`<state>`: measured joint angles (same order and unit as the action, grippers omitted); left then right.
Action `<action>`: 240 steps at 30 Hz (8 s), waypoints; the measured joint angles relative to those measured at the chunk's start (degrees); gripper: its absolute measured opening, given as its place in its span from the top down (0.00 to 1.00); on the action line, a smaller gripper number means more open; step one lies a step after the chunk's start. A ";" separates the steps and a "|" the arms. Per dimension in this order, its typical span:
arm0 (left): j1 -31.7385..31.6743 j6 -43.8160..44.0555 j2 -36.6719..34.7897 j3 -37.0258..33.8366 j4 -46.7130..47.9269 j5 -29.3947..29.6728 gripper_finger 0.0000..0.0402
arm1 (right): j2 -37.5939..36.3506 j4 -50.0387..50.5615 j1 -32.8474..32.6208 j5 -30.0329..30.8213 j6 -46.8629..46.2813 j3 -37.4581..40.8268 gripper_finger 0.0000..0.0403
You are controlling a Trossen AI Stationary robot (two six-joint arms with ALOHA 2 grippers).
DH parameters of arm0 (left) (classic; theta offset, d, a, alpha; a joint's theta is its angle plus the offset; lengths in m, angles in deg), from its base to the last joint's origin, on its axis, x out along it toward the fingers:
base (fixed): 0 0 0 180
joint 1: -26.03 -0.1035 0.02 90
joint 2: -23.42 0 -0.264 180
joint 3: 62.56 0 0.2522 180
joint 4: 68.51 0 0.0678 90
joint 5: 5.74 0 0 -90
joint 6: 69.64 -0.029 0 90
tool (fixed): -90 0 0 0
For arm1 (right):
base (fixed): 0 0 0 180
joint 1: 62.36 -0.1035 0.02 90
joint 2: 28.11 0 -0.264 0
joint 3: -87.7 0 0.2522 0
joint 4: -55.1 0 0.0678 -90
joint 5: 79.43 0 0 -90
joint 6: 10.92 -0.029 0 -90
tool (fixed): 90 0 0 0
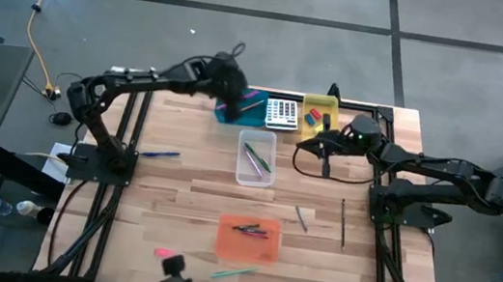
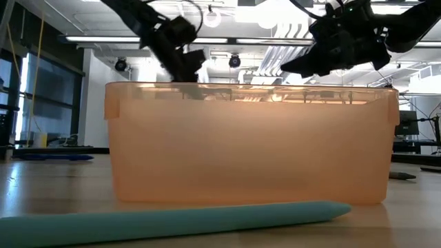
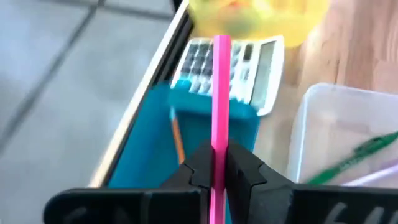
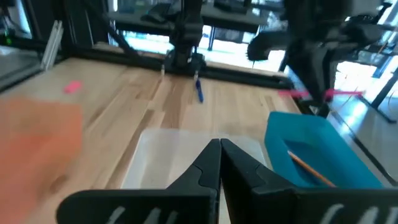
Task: Sort crayons/erasers/pens/pencils in bins
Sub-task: Put the pink pencil into the blue bin, then put the gray crayon into the orange bin, then put the light blue pen into the transparent bin
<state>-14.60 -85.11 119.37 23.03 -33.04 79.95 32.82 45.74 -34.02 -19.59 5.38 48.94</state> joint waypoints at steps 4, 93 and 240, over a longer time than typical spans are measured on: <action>1.90 -5.05 2.05 -0.08 -6.28 -0.51 0.99 | 0.00 -2.87 0.02 0.04 -3.12 0.00 1.00; 8.46 18.80 -10.94 -54.45 -83.62 -17.21 1.00 | 2.02 54.72 -44.88 53.92 -55.16 -21.55 1.00; 87.88 60.61 17.08 -11.07 -28.59 45.35 0.94 | 20.06 -27.68 -62.58 61.81 -19.95 0.38 1.00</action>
<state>73.28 -24.51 136.45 11.96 -61.63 125.29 52.88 18.05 -96.60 42.23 -14.57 49.33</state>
